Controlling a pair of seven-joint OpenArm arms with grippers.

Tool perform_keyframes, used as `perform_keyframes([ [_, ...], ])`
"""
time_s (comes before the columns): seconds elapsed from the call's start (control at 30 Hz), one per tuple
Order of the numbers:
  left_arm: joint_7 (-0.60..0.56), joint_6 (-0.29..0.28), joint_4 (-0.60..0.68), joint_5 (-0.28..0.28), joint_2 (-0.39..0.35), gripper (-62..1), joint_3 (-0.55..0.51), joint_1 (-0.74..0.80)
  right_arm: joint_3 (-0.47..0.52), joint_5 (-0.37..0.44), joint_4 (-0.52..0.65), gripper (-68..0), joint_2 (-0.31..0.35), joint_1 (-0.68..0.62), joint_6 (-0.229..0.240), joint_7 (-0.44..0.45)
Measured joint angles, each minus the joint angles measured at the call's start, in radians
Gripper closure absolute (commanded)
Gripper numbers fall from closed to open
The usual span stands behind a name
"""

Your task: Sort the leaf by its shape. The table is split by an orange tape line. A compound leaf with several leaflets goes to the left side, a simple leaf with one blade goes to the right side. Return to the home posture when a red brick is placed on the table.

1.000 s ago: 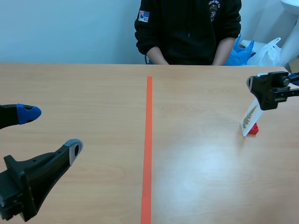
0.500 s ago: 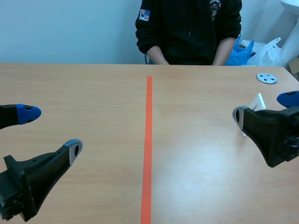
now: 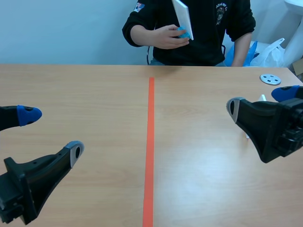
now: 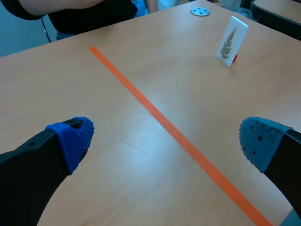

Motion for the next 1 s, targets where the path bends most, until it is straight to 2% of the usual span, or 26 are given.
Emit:
perform_keyframes([
  [0.17, 0.0, 0.0, 0.0, 0.0, 0.0, -62.3, 0.0, 0.0, -0.005, -0.006, 0.0, -67.9, 0.0, 0.0, -0.004, -0.008],
  [0.27, 0.0, 0.0, 0.0, 0.0, 0.0, -62.3, 0.0, 0.0, -0.005, -0.065, 0.0, -67.9, 0.0, 0.006, -0.019, -0.009],
  [0.37, 0.0, 0.0, 0.0, 0.0, 0.0, -62.3, 0.0, 0.0, -0.005, -0.079, -0.003, -67.9, 0.0, 0.013, -0.019, -0.008],
  [1.0, 0.0, 0.0, 0.0, 0.0, 0.0, -62.3, 0.0, 0.0, -0.005, -0.122, -0.004, -67.9, 0.0, 0.013, -0.026, -0.007],
])
